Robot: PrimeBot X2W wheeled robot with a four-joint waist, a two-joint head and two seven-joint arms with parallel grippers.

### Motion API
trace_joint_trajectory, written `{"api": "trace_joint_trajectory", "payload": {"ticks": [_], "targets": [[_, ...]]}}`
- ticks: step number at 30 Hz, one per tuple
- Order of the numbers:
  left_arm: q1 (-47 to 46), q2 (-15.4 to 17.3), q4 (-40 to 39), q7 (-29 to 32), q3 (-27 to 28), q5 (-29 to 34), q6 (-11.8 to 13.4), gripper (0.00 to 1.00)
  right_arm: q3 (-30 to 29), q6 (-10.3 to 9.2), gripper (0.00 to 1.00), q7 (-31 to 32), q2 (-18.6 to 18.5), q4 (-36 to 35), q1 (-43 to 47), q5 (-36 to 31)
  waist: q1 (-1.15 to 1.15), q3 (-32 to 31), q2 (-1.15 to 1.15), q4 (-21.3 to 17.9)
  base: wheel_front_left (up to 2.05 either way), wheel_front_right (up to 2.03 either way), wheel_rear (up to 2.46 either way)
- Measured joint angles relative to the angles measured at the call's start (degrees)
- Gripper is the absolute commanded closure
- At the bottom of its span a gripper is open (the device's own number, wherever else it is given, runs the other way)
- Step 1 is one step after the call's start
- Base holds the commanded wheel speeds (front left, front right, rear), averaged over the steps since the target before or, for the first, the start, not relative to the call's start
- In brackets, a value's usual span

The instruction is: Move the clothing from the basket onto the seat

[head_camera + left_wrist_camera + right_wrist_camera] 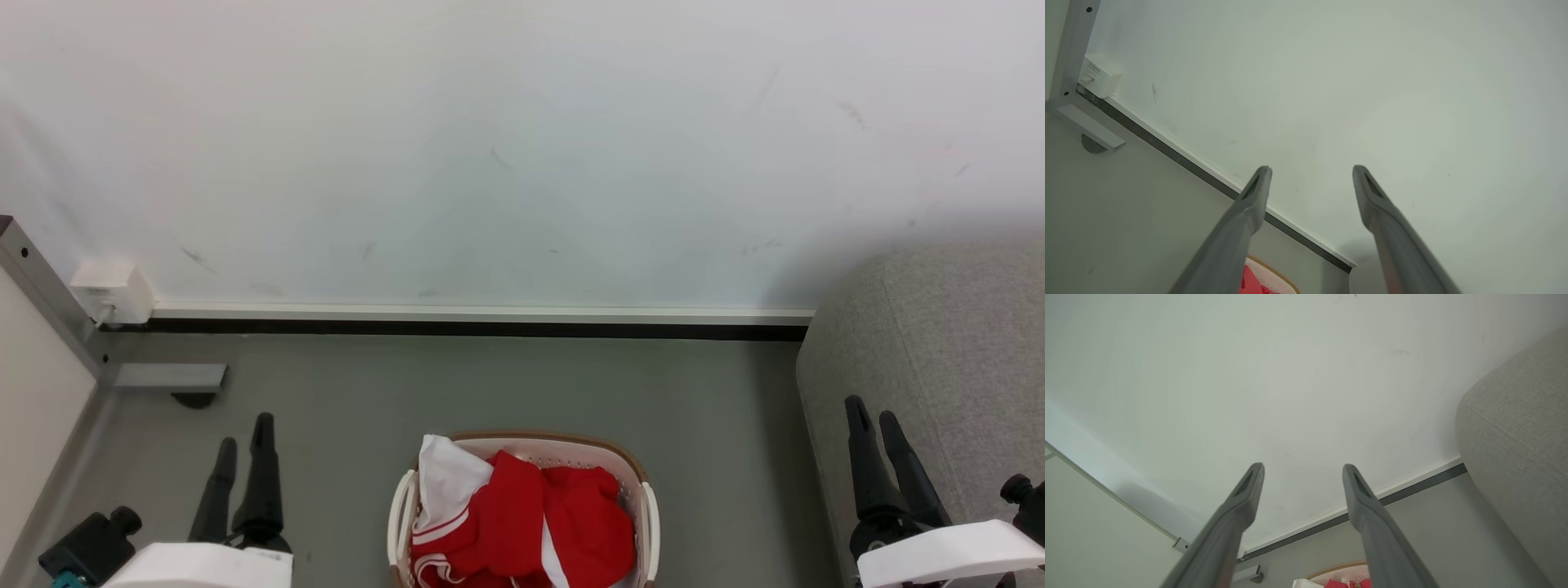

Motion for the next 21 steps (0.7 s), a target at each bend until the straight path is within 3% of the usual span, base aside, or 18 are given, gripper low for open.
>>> {"api": "trace_joint_trajectory", "payload": {"ticks": [21], "targets": [[0.55,0.57,0.35,-3.12,-1.68,15.51,3.0,0.0,1.57,0.0,0.0,-3.18,-1.41,1.45,-0.03,-15.03,0.0,-0.52,0.0,-0.07,0.0,0.0,0.0]]}}
